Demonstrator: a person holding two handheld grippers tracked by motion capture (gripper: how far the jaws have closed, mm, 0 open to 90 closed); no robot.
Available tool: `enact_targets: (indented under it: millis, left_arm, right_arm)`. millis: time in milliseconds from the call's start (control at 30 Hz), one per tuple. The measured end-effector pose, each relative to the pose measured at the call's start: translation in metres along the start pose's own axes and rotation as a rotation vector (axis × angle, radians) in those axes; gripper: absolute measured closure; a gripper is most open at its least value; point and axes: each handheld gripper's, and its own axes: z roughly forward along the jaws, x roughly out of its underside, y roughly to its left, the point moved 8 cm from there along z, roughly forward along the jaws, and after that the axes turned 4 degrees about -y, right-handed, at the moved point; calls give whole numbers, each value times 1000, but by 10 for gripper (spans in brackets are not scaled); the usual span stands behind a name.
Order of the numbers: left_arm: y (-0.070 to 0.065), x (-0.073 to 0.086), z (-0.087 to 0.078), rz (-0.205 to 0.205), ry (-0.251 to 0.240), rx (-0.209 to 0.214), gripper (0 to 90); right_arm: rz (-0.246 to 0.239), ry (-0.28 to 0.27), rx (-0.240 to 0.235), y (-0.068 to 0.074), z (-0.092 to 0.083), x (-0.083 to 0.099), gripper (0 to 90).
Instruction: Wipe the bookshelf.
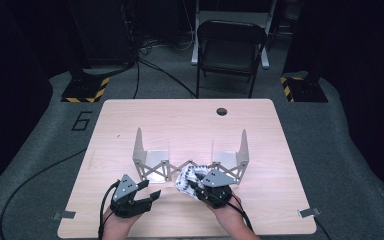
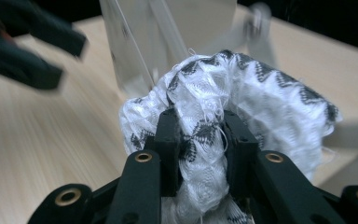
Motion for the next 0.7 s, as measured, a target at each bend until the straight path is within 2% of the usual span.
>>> enact_targets:
  millis: [33,100,200,300,367,500,633,700]
  left_arm:
    - [-1,0,1,-7,-11,-8,414]
    - [0,-1,1,5,-9,-9,414]
    - [1,0,0,4,-8,-6,414]
    - [0,0,0,-2,-3,-2,414]
    - [-1,0,1,-6,-11,-6,415]
    - [0,0,0,0,-1,1,414]
    - [0,0,1,6,-11,-9,414]
    - [-1,1,1,5,4,2,414]
  right_arm:
    - [0,-26,-4,2,-3,-9,710]
    - [-19,-70,-14,7,-8,-24,710]
    - [-33,-70,-17,10,-5,-28,709]
    - [-21,-26,-24,9,7,-12,709]
    - [9,22,-23,5,16,4,710]
    - [28,106,-19,0,23,27,710]
    - [41,133,-38,3,23,39,709]
    - [46,134,-49,8,21,41,705]
